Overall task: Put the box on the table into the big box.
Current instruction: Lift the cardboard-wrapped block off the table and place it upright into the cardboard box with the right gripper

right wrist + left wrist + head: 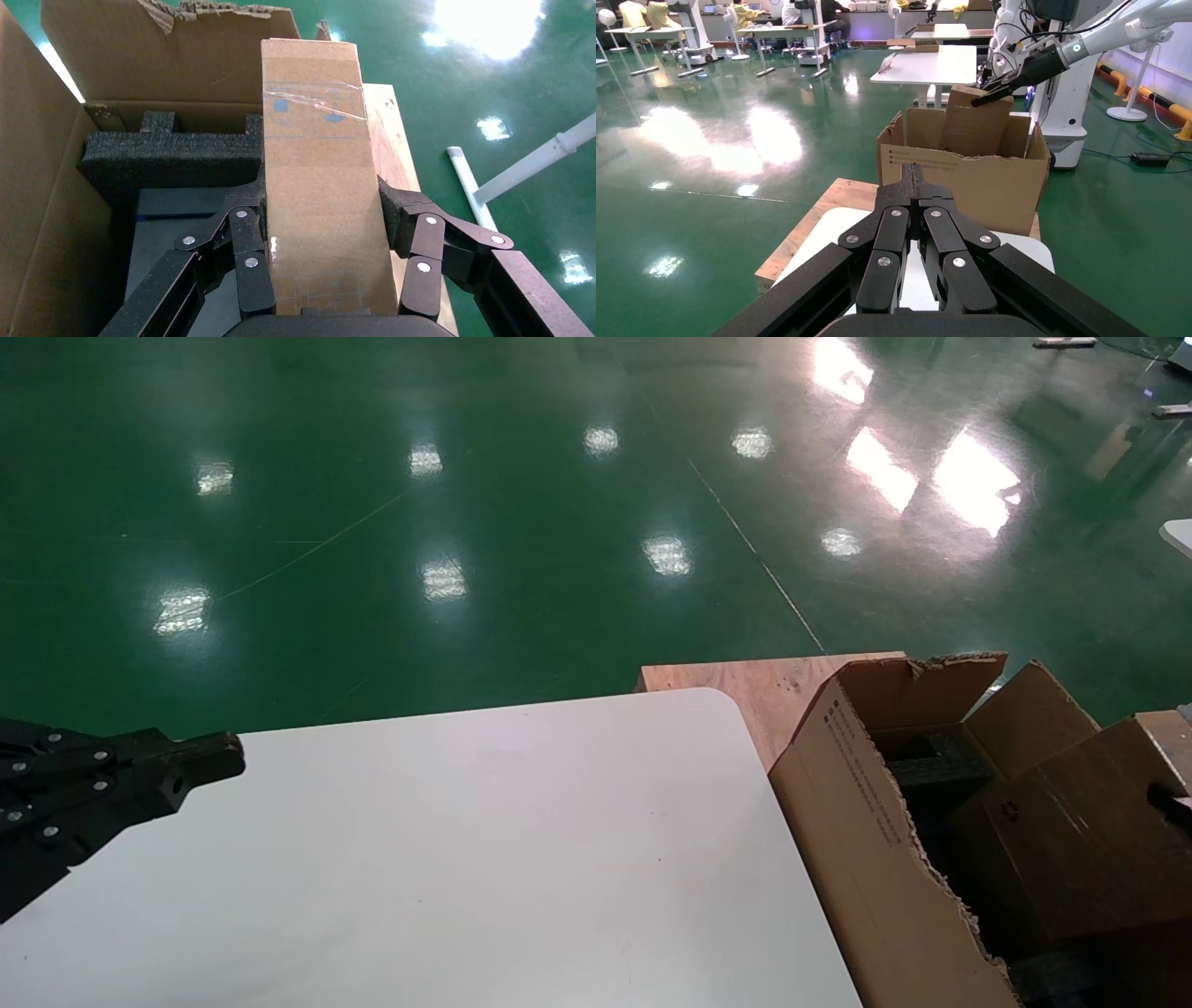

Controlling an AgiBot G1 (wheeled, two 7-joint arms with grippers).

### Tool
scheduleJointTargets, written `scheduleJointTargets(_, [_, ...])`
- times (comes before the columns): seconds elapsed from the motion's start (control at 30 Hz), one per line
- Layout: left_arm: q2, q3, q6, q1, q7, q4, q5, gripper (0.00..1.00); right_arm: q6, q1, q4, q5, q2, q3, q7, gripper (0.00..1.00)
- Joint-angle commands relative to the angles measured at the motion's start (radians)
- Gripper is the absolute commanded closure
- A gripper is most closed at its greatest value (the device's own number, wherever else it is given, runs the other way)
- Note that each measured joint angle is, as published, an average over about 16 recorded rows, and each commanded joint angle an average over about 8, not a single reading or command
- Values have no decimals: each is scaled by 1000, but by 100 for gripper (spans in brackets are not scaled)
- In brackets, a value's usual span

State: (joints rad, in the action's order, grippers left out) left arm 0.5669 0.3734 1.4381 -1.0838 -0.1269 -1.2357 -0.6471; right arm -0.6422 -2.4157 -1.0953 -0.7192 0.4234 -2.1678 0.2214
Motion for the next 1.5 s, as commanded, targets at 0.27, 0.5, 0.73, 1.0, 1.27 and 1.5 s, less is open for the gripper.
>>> scheduleJointTargets(0.27, [0,0,0,0,0,0,0,100,24,-30,3,6,-28,-80,13,100])
scheduleJointTargets(0.5, [0,0,0,0,0,0,0,100,26,-101,49,25,-47,-191,-6,100])
scheduleJointTargets(0.73, [0,0,0,0,0,0,0,100,14,-197,98,43,-61,-314,-29,100])
scheduleJointTargets(1.0, [0,0,0,0,0,0,0,100,19,-323,136,45,-78,-478,-32,100])
scheduleJointTargets(1.27, [0,0,0,0,0,0,0,100,37,-430,159,34,-85,-615,-21,100])
scheduleJointTargets(1.5, [0,0,0,0,0,0,0,91,42,-442,162,28,-100,-654,-11,100])
